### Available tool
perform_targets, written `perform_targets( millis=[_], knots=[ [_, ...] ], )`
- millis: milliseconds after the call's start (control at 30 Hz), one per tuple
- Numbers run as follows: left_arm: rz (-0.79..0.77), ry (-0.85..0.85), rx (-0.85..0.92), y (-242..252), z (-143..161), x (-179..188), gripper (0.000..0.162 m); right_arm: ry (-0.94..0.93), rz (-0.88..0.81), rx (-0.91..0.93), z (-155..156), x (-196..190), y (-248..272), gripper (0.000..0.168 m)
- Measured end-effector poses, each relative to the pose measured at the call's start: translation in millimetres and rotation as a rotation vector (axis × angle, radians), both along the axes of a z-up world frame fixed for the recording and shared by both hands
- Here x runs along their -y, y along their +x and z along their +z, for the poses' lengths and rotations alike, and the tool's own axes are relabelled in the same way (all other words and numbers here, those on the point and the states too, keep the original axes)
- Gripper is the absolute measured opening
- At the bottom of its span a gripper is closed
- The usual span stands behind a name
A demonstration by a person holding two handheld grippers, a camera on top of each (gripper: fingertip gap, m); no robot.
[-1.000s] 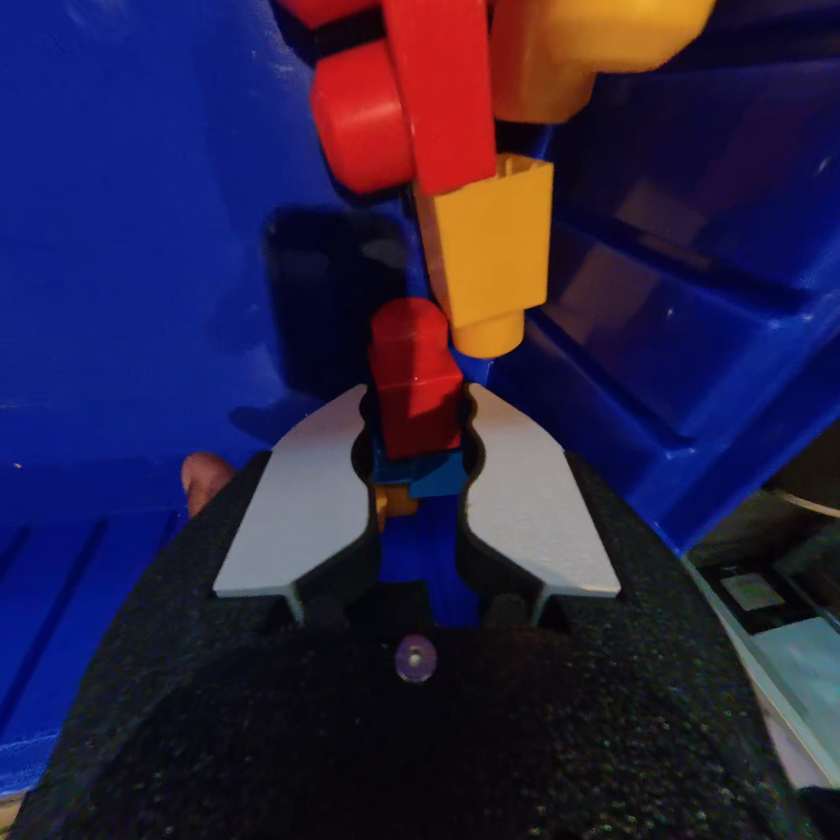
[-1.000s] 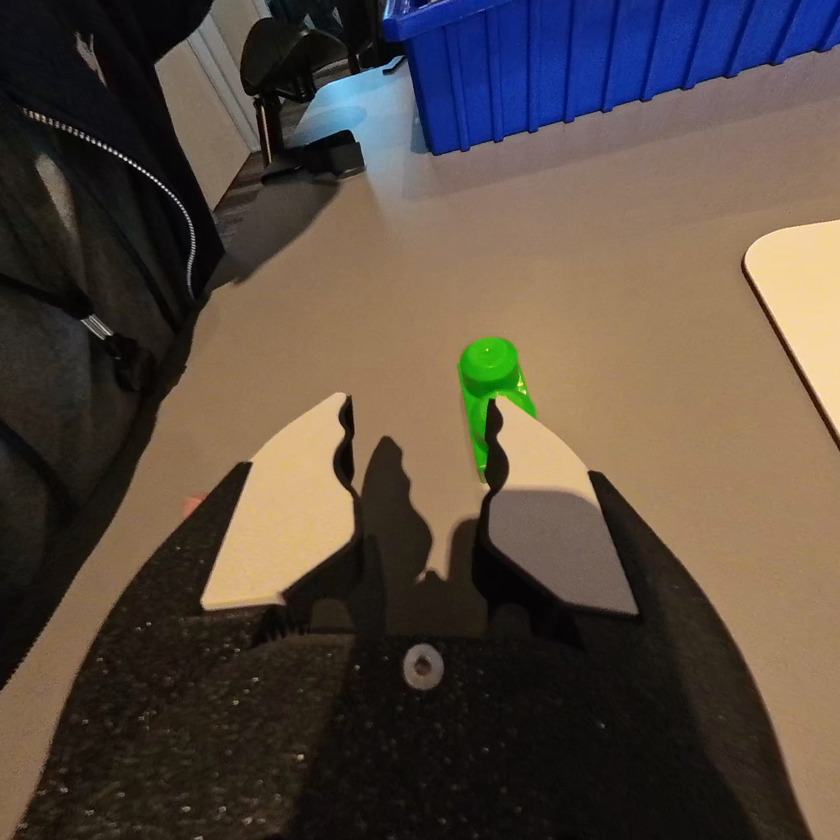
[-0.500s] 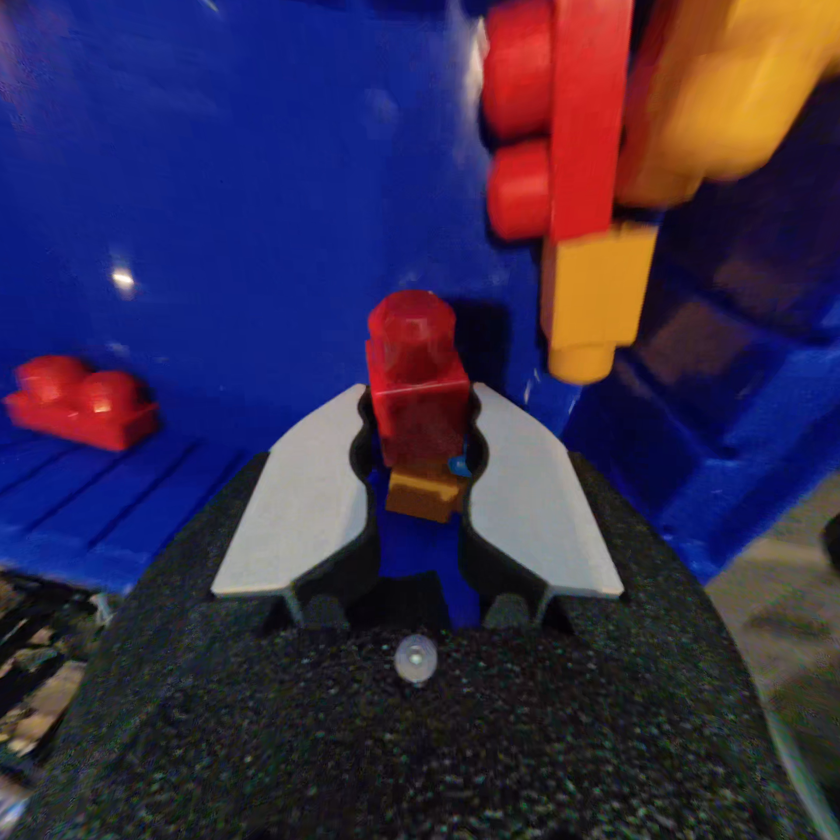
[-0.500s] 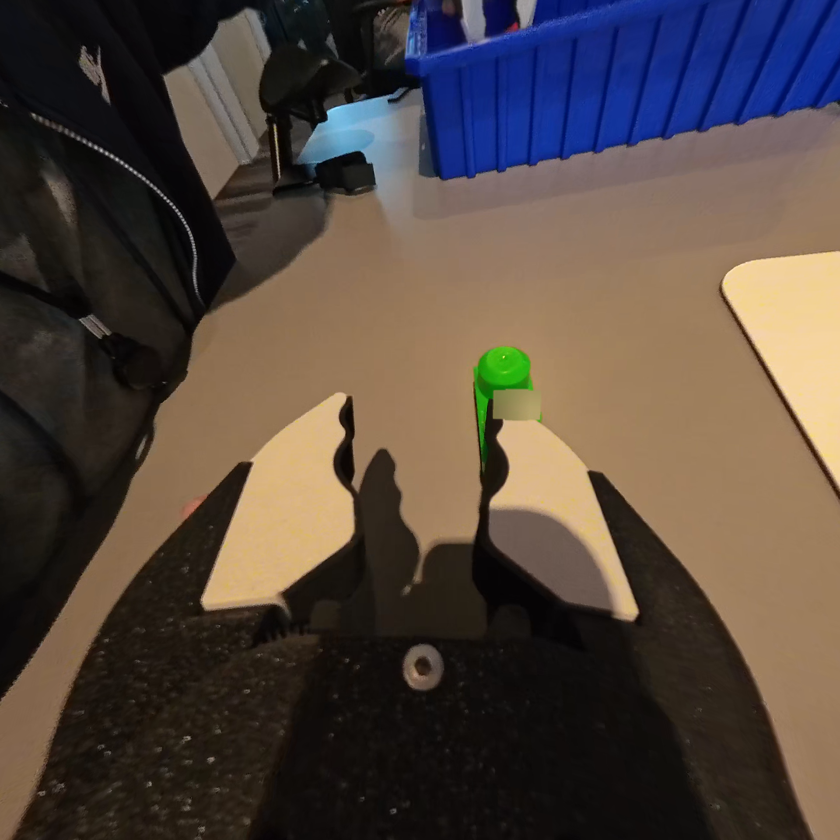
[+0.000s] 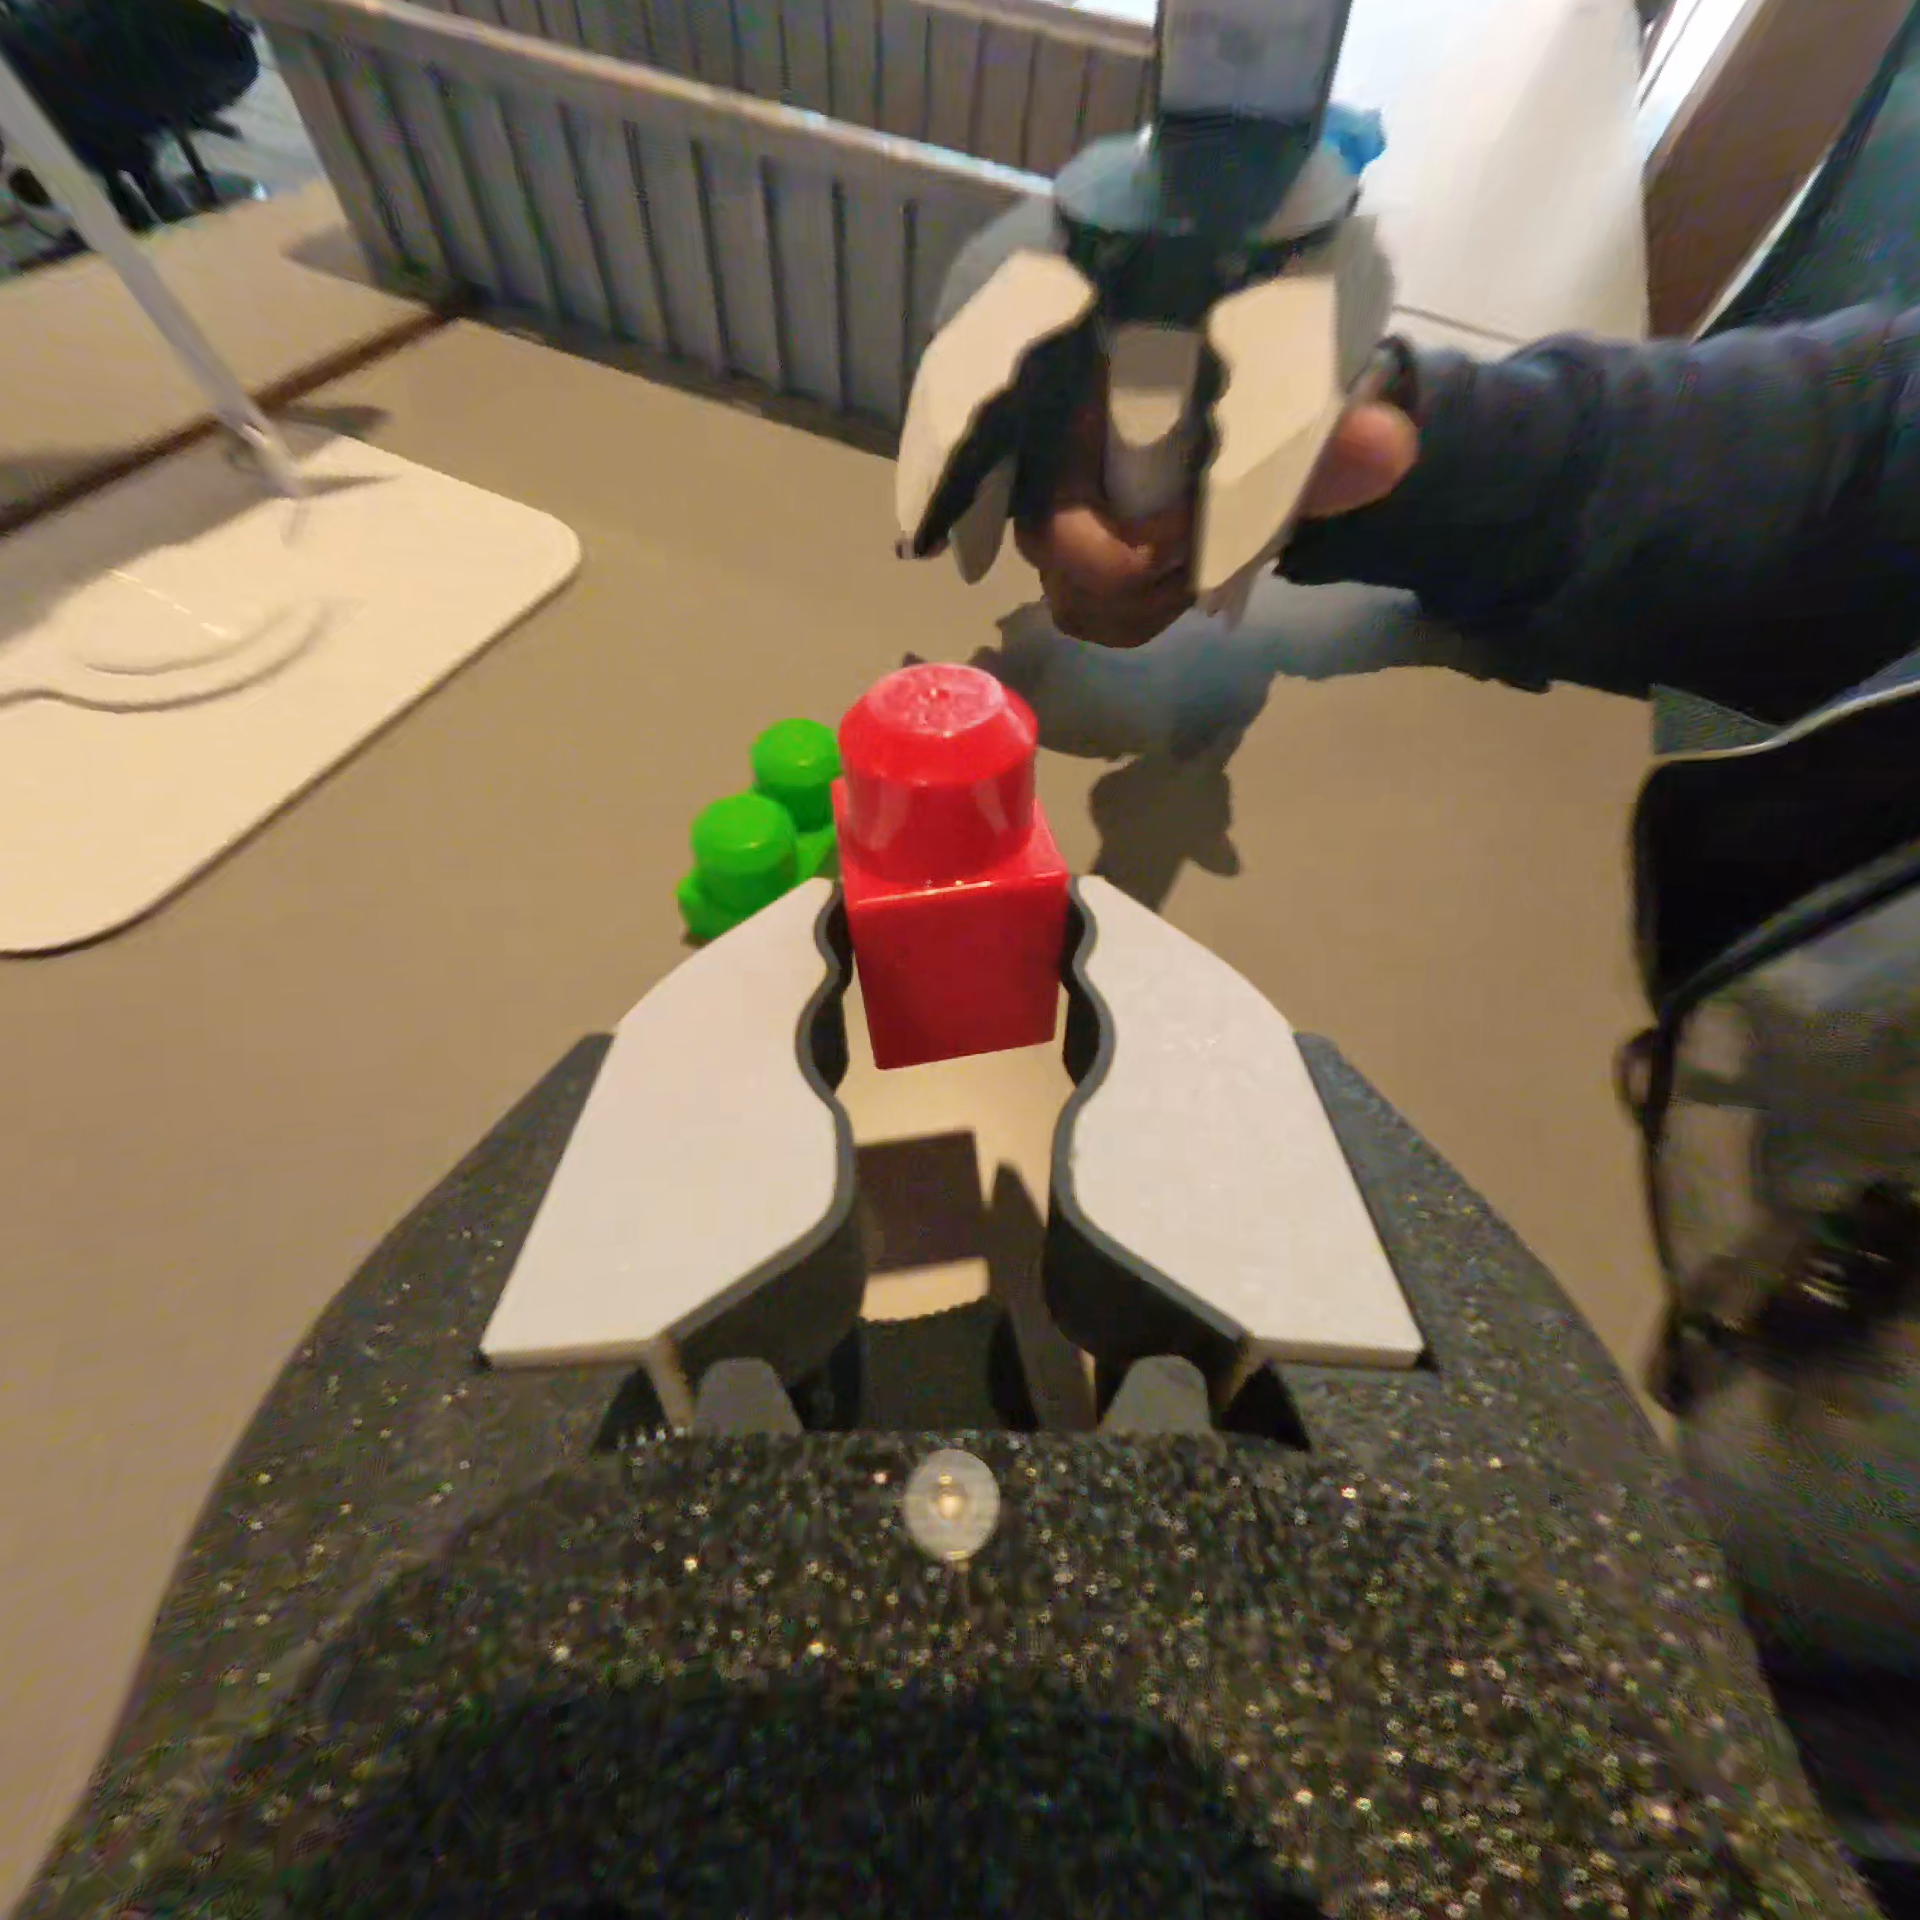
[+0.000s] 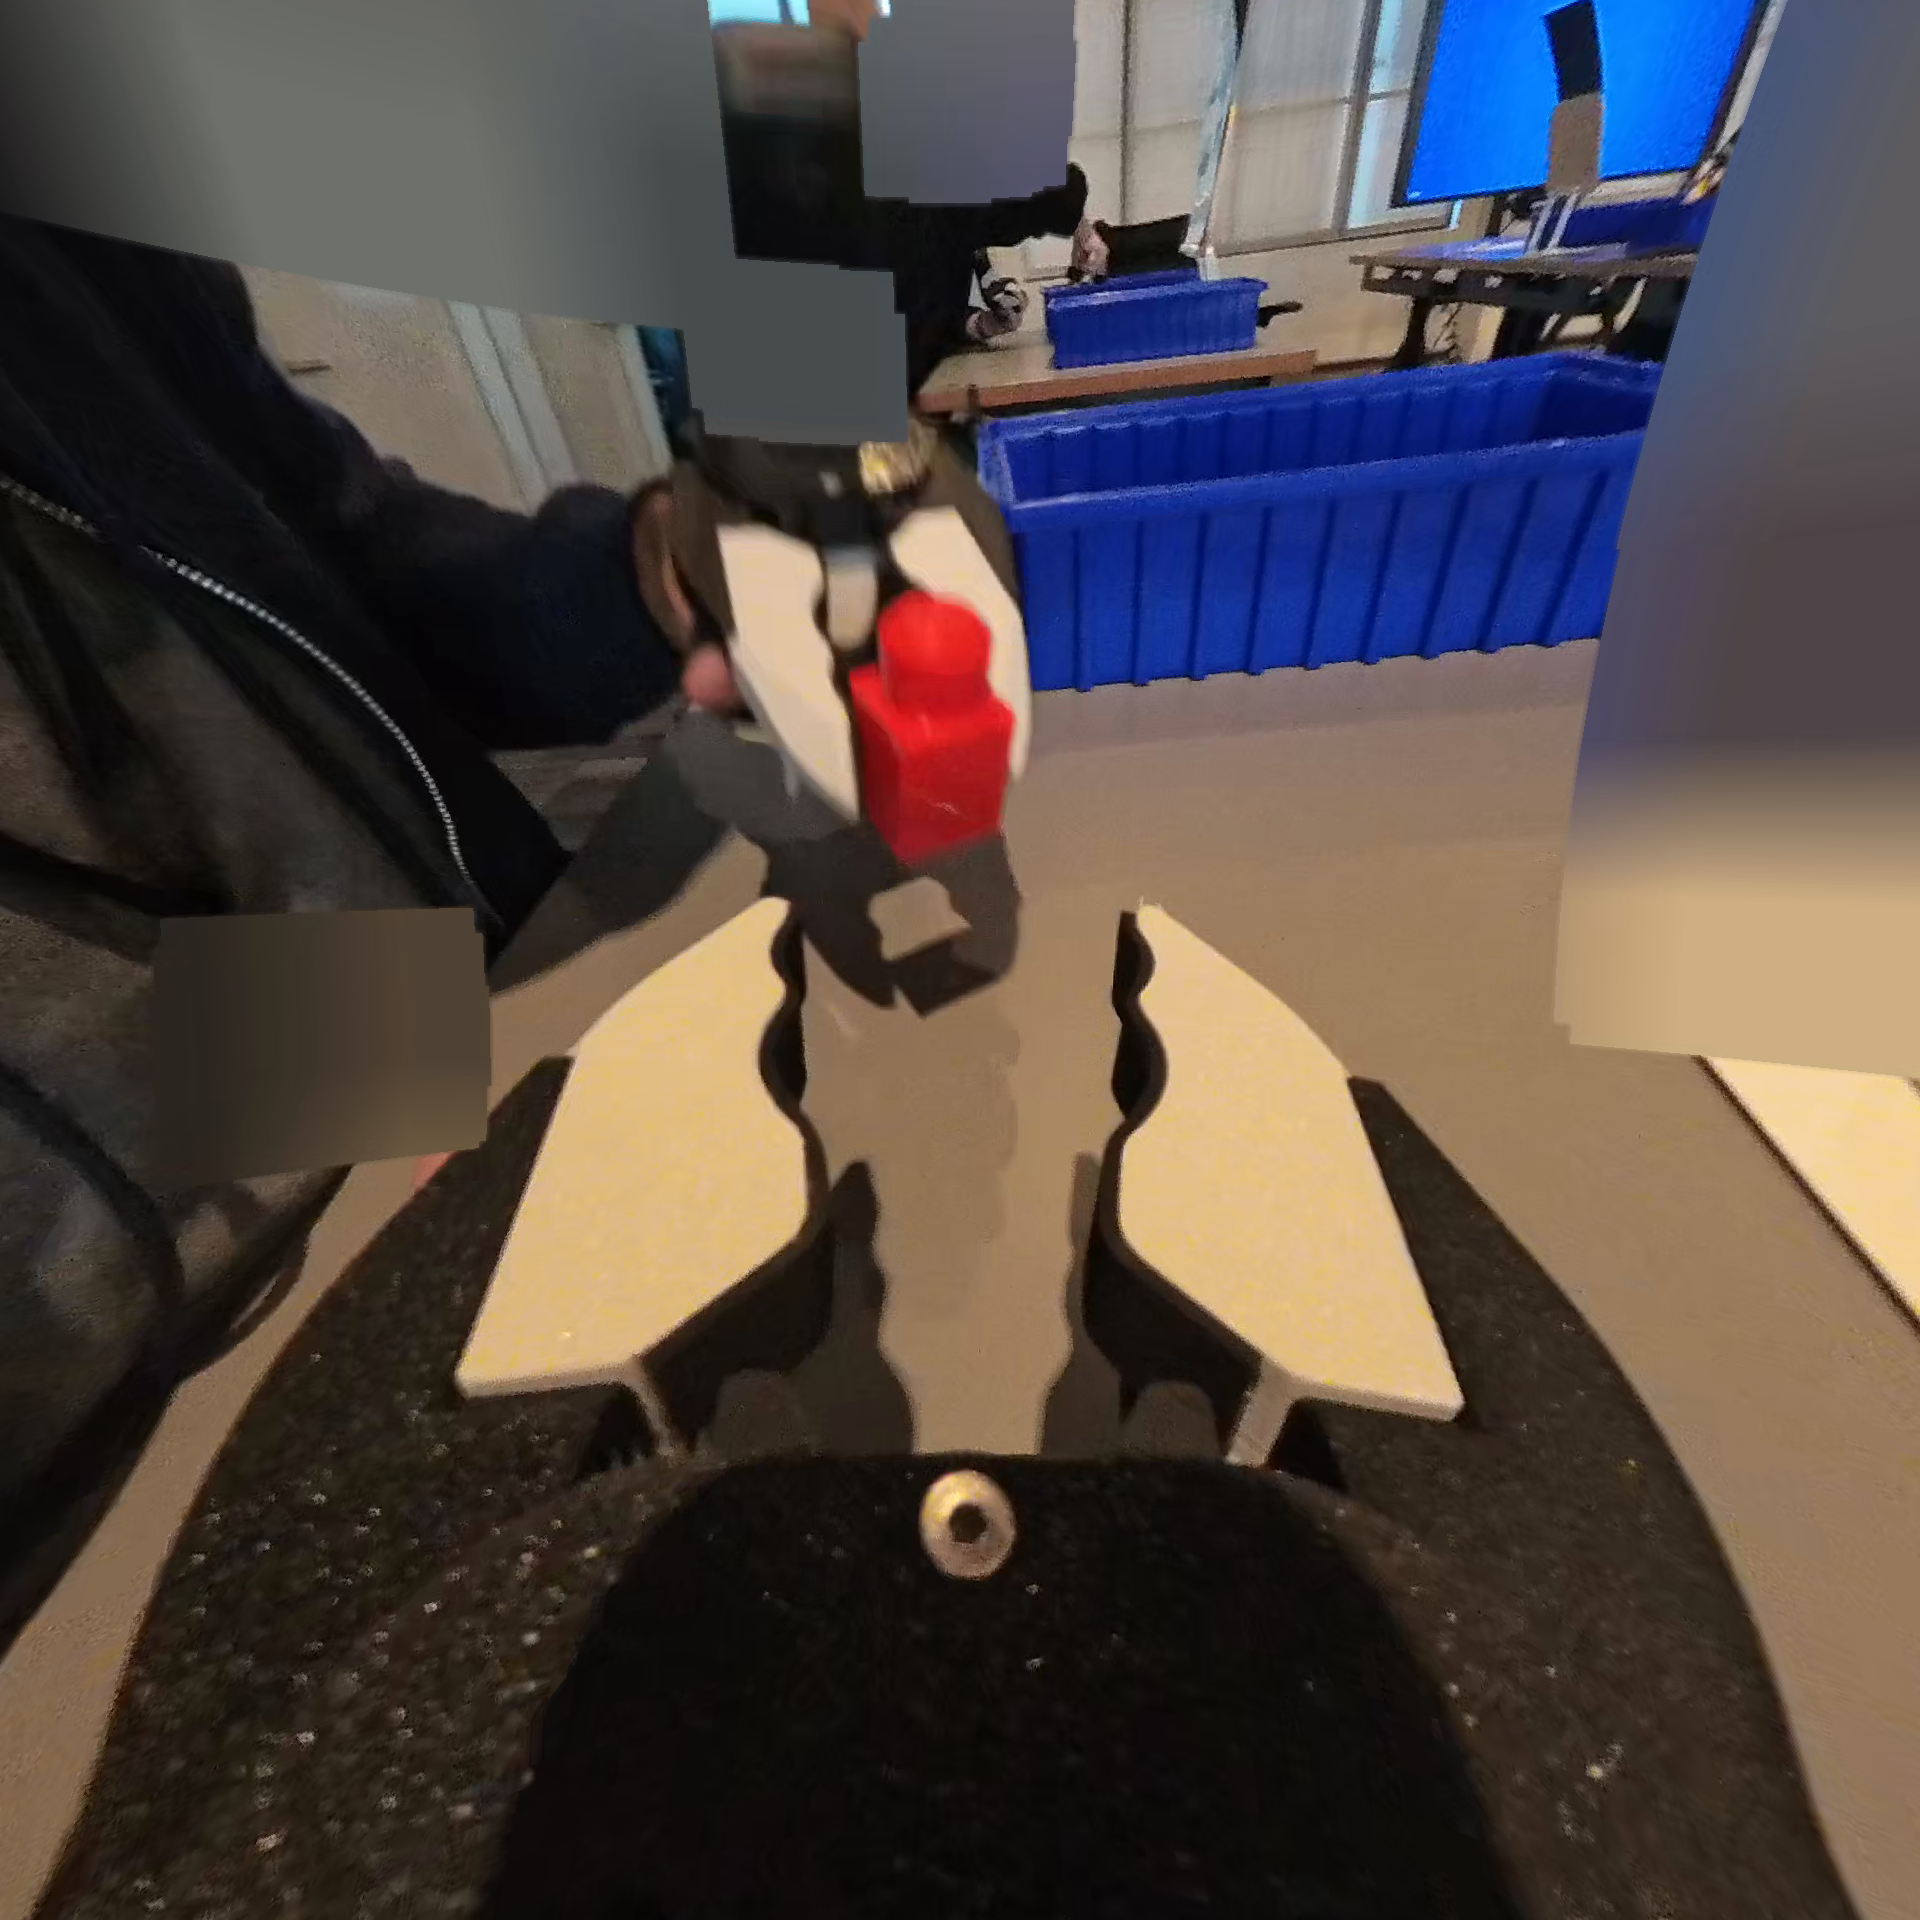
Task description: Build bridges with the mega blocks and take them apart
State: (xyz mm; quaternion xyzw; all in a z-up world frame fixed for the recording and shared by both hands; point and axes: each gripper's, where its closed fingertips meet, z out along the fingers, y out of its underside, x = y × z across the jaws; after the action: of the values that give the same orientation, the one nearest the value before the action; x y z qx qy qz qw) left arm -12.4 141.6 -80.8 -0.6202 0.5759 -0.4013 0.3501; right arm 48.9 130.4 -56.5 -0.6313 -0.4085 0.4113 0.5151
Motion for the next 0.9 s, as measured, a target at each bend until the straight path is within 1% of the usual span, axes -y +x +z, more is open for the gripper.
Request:
perform_targets(
  millis=[100, 167, 233, 333, 400, 500, 567, 600, 767, 833, 900],
  knots=[
    [0.000, 0.065, -0.058, 32, -39, 4, 0.038, -0.021, 0.016, 0.043, -10, 7, -2, 0.059],
    [-0.009, 0.098, -0.107, 45, -51, 7, 0.038, -0.034, 0.008, 0.082, -17, 10, -1, 0.058],
    [-0.018, 0.158, -0.091, 55, -49, 8, 0.038, -0.054, -0.022, 0.131, -26, 9, 0, 0.058],
    [-0.050, 0.160, -0.093, 62, -49, 14, 0.038, -0.080, -0.046, 0.170, -34, 7, -1, 0.057],
    [-0.074, 0.182, -0.092, 63, -50, 17, 0.038, -0.085, -0.045, 0.173, -35, 7, -5, 0.052],
    [-0.123, 0.173, -0.069, 65, -47, 26, 0.038, -0.088, -0.037, 0.163, -36, 8, -10, 0.045],
    [-0.144, 0.161, -0.066, 65, -46, 29, 0.038, -0.088, -0.031, 0.158, -37, 9, -12, 0.035],
    [-0.139, 0.153, -0.067, 65, -47, 28, 0.038, -0.092, -0.028, 0.154, -36, 10, -13, 0.030],
    [-0.107, 0.115, -0.116, 59, -53, 24, 0.037, -0.115, -0.077, 0.210, -43, 6, -13, 0.029],
    [-0.062, 0.110, -0.159, 50, -58, 18, 0.043, -0.142, -0.117, 0.258, -48, 6, -8, 0.029],
    [-0.034, 0.111, -0.173, 37, -59, 14, 0.042, -0.173, -0.161, 0.297, -52, 6, 0, 0.029]
  ],
)
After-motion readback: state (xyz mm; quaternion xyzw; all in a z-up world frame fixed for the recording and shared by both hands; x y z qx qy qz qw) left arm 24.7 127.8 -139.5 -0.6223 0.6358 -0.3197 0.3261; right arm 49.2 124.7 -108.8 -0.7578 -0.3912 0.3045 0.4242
